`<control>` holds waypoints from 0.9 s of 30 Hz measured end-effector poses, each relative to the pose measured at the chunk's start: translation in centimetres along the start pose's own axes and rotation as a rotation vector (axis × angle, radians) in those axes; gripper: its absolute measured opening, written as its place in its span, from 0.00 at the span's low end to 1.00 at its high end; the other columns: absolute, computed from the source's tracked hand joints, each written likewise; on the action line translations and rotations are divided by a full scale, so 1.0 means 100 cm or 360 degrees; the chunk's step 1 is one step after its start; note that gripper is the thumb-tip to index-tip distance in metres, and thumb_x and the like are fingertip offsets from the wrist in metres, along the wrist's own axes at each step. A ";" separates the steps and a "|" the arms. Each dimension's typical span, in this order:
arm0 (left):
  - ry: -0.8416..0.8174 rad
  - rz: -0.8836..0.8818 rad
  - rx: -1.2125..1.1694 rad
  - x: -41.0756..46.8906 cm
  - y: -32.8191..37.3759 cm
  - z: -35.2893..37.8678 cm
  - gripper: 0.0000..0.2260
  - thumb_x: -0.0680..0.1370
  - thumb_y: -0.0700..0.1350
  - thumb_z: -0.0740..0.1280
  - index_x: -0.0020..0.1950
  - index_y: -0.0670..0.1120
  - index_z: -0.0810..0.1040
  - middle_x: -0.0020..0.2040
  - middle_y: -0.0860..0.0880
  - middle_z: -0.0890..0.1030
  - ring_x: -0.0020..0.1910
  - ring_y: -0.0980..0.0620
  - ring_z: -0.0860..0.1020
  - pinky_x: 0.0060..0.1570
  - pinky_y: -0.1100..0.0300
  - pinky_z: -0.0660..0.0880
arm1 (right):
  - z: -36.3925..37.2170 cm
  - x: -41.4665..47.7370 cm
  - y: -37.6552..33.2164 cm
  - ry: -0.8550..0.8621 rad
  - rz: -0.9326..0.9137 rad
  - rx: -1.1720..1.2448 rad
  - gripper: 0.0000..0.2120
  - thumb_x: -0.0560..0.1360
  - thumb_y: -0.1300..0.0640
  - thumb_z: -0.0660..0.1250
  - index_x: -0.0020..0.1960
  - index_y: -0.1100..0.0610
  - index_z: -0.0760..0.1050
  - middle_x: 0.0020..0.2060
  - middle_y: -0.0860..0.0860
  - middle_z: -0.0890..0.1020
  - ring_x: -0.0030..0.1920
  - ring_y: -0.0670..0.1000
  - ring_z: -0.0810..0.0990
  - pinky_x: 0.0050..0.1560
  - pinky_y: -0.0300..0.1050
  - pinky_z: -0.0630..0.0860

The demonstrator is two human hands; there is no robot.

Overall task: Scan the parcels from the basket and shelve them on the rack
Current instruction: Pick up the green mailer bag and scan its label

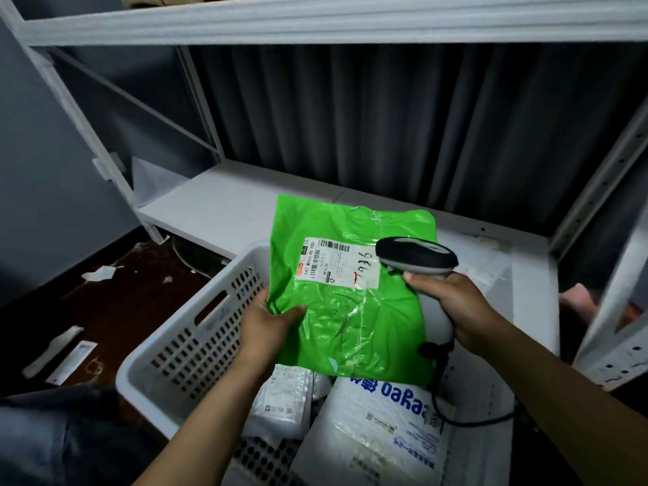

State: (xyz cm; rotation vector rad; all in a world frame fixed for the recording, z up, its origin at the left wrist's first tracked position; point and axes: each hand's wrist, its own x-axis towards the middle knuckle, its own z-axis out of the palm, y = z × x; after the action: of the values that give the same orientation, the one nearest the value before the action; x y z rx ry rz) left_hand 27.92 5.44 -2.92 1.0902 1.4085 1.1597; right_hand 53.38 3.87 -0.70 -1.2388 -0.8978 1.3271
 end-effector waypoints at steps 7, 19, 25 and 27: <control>0.0213 0.0207 0.0080 0.009 -0.013 0.000 0.20 0.74 0.31 0.69 0.46 0.58 0.78 0.43 0.58 0.83 0.45 0.55 0.82 0.53 0.55 0.78 | 0.003 0.001 -0.003 0.0083 0.0186 -0.0139 0.10 0.72 0.60 0.73 0.52 0.60 0.81 0.40 0.56 0.86 0.38 0.53 0.84 0.40 0.43 0.77; 0.0253 0.0288 0.0051 0.014 -0.024 -0.002 0.16 0.75 0.30 0.66 0.57 0.48 0.79 0.49 0.50 0.83 0.51 0.49 0.81 0.59 0.44 0.76 | 0.007 -0.004 -0.028 -0.0121 0.0619 0.0175 0.10 0.78 0.56 0.64 0.39 0.59 0.73 0.28 0.52 0.72 0.23 0.46 0.69 0.23 0.36 0.68; 0.0246 0.0294 0.0082 0.017 -0.024 -0.004 0.16 0.75 0.31 0.67 0.58 0.46 0.80 0.52 0.46 0.83 0.54 0.45 0.81 0.58 0.42 0.76 | 0.001 -0.001 -0.033 -0.0021 0.0565 0.0104 0.11 0.77 0.57 0.66 0.39 0.61 0.72 0.27 0.53 0.72 0.22 0.47 0.69 0.22 0.36 0.69; 0.0234 0.0304 0.0068 0.017 -0.023 -0.003 0.16 0.75 0.31 0.67 0.58 0.46 0.80 0.51 0.48 0.83 0.53 0.46 0.81 0.58 0.43 0.77 | 0.000 -0.001 -0.033 -0.0001 0.0565 0.0093 0.11 0.77 0.57 0.66 0.38 0.61 0.72 0.27 0.53 0.72 0.22 0.48 0.69 0.22 0.37 0.69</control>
State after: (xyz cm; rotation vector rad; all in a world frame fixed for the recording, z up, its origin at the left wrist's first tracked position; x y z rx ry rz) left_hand 27.26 6.73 -5.45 1.2106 1.4714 1.3754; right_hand 54.00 4.32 2.53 -1.3955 -0.6521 1.6194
